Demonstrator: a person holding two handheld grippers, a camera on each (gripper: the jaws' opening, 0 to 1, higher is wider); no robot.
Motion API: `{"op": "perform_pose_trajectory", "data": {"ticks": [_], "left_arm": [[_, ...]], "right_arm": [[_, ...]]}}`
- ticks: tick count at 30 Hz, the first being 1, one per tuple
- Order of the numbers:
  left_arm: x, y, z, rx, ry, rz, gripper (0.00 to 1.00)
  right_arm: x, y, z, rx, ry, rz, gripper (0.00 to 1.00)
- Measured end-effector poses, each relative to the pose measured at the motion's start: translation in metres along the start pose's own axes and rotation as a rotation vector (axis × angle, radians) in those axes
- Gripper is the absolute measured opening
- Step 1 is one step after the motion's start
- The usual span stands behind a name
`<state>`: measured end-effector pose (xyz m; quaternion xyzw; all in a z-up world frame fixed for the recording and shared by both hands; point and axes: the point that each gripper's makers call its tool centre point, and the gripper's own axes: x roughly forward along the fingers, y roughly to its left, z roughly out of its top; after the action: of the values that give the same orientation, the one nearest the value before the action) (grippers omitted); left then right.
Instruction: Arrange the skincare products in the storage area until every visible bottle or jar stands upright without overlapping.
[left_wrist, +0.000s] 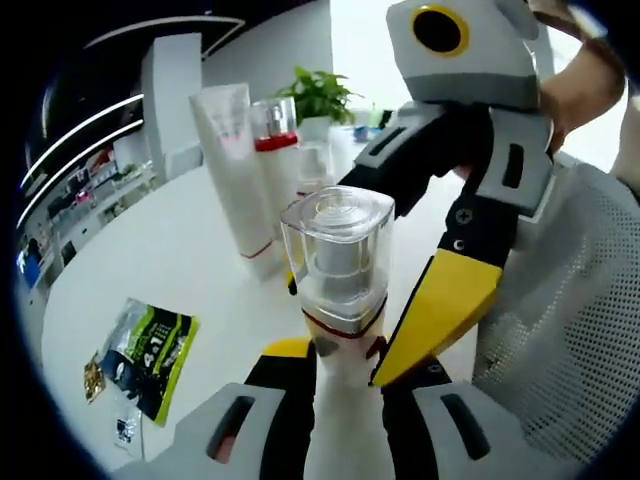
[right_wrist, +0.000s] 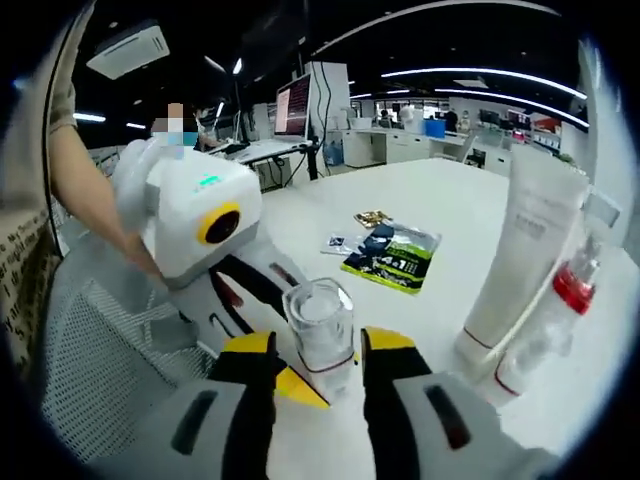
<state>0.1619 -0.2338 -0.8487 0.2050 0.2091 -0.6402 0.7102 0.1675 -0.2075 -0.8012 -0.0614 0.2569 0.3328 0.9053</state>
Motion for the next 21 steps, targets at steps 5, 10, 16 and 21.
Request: {"op": "perform_pose_trajectory", "data": {"ticks": [5, 10, 16, 21], "left_arm": [[0.010, 0.005, 0.007, -0.007, -0.013, 0.000, 0.21], [0.025, 0.011, 0.016, -0.013, -0.027, -0.005, 0.21], [0.044, 0.019, 0.029, -0.019, -0.046, -0.008, 0.21], [0.056, 0.028, 0.036, -0.045, -0.064, -0.003, 0.21]], "right_arm": [[-0.023, -0.013, -0.003, 0.061, -0.013, -0.056, 0.36], [-0.044, -0.021, -0.021, 0.096, 0.019, -0.099, 0.42], [-0.060, -0.027, -0.045, 0.138, 0.067, -0.131, 0.49], [-0.066, -0.031, -0.054, 0.164, 0.077, -0.148, 0.53]]}}
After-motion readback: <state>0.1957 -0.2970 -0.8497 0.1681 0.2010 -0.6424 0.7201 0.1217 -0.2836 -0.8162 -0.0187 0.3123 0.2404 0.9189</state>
